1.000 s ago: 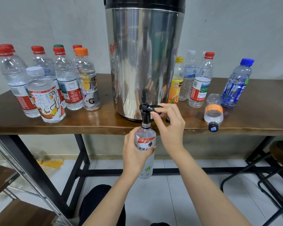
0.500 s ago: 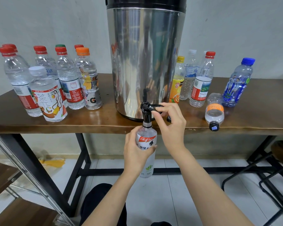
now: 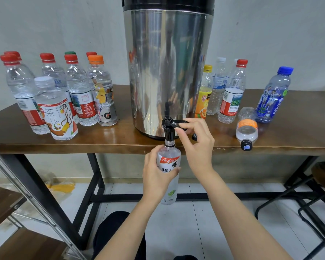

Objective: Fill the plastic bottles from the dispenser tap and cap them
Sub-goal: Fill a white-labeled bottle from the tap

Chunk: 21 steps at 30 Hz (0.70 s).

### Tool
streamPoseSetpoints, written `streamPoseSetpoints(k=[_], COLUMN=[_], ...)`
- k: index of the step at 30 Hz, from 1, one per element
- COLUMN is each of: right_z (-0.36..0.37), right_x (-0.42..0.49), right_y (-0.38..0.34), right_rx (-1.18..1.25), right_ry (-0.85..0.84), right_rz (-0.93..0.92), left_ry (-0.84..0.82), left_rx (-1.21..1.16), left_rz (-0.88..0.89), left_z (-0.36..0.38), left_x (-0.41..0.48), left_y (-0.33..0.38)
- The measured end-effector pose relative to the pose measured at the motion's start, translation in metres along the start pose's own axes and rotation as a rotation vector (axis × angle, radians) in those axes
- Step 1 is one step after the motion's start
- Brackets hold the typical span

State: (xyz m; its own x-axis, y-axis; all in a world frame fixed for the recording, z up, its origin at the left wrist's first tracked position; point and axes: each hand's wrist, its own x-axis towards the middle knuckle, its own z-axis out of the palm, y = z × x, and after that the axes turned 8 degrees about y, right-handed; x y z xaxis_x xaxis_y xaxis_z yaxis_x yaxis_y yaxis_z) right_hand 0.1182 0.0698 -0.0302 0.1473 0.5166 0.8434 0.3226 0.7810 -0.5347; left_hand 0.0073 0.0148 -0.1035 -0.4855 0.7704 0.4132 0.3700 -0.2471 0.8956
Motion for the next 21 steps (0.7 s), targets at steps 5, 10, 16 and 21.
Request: streamPoseSetpoints(k=[5,10,16,21], right_z=[0.0003,0.0,0.0003,-0.0002], right_x=[0.0005,0.0003,0.0001,0.0002], right_y=[-0.0006,-0.0007,-0.0009,-0.0007], right_rx=[-0.004,0.001,0.007,0.005], right_ry=[0.007,0.006,-0.002,-0.004], right_rz=[-0.014,-0.01,0.006,0.006], left_ry=[0.008,0.011,0.011,0.008], left_rx=[-0.008,-0.011,0.002,-0.007], left_rz=[0.005,0.003,0.002,-0.009], left_z=[-0.0004,0.0001,0.0004,0.0008], left_x=[-0.0003,-0.0007,-0.0002,-0.0001], left_y=[0.0007,0.0008,0.001,0.0004])
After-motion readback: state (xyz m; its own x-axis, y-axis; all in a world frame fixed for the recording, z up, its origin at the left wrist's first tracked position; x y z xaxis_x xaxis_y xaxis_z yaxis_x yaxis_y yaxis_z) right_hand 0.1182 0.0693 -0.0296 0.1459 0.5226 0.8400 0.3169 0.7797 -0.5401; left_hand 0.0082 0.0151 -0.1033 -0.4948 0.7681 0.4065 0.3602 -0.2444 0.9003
